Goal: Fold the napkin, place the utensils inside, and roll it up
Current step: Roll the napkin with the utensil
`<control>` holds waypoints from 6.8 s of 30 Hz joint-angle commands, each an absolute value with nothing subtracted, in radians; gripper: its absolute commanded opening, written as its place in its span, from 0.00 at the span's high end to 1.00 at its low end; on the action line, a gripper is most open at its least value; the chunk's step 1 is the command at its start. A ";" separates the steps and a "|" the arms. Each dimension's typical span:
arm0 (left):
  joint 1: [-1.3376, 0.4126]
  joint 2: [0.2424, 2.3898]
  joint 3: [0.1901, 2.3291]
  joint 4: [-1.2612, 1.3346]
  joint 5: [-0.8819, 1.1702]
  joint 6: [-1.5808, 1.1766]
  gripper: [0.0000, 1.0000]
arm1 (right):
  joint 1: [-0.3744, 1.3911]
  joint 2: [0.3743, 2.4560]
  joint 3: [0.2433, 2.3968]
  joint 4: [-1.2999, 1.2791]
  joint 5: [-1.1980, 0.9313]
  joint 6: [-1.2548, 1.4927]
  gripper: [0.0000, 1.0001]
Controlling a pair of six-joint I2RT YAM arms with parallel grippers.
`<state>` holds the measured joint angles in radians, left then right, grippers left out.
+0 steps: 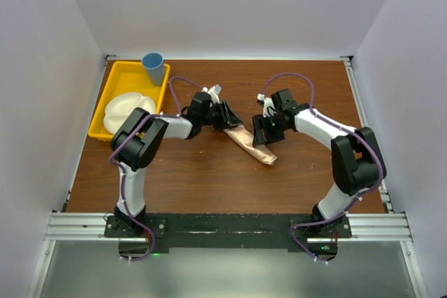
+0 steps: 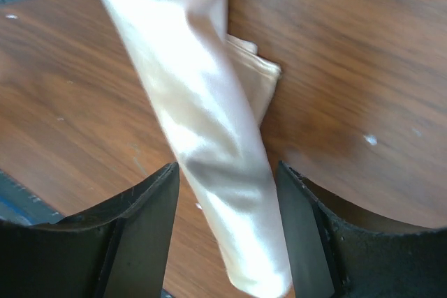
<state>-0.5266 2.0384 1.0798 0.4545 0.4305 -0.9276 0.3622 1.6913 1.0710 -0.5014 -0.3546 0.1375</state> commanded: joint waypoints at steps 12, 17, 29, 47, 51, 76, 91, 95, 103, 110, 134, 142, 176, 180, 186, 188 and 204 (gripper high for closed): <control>-0.526 1.976 1.212 0.319 0.399 -0.796 0.61 | 0.359 1.600 0.977 -0.525 -0.186 0.157 0.52; -0.520 1.892 1.258 0.233 0.379 -0.781 0.57 | 0.423 1.548 1.055 -0.538 -0.114 0.097 0.31; -0.416 1.605 1.073 0.057 0.189 -0.851 0.56 | 0.719 1.686 1.161 -0.440 0.187 -0.152 0.16; -0.344 1.408 0.854 0.084 0.225 -0.816 0.56 | 0.769 1.907 1.232 -0.417 0.428 -0.137 0.41; -0.344 1.411 0.856 0.091 0.235 -0.815 0.56 | 0.747 1.924 1.249 -0.416 0.379 -0.121 0.57; -0.412 1.661 1.005 0.308 0.601 -0.867 0.58 | 0.396 1.847 1.111 -0.134 -0.902 0.412 0.81; -0.523 1.972 1.117 0.520 0.640 -0.968 0.61 | 0.282 1.913 0.977 0.040 -0.965 0.476 0.82; -0.526 2.026 1.135 0.525 0.621 -0.953 0.62 | 0.262 1.928 0.947 0.058 -0.962 0.472 0.81; -0.534 2.100 1.172 0.512 0.575 -0.933 0.64 | 0.230 1.925 0.930 0.006 -0.921 0.416 0.76; -0.534 2.100 1.192 0.448 0.538 -0.876 0.64 | 0.230 1.876 0.998 -0.210 -0.780 0.269 0.64; -0.569 1.962 1.230 0.342 0.545 -0.825 0.64 | 0.368 1.672 1.046 -0.416 -0.489 0.233 0.42; -0.569 1.953 1.216 0.328 0.548 -0.816 0.64 | 0.368 1.582 0.999 -0.423 -0.494 0.290 0.34; -0.569 1.911 1.229 0.225 0.540 -0.755 0.64 | 0.370 1.437 0.818 -0.388 -0.521 0.301 0.26; -0.568 1.907 1.226 0.230 0.541 -0.759 0.64 | 0.379 1.450 0.822 -0.351 -0.581 0.337 0.33; -0.568 1.902 1.224 0.221 0.538 -0.753 0.64 | 0.393 1.468 0.847 -0.347 -0.600 0.347 0.35; -0.569 1.907 1.224 0.221 0.540 -0.753 0.64 | 0.397 1.488 0.848 -0.336 -0.604 0.356 0.38; -0.603 1.830 1.089 0.230 0.520 -0.749 0.70 | 0.417 1.517 0.854 -0.305 -0.565 0.380 0.37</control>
<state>-0.5823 1.9514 1.1385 0.2478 0.5701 -0.7914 0.4133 1.5154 0.8196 -0.3283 -0.5682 0.3698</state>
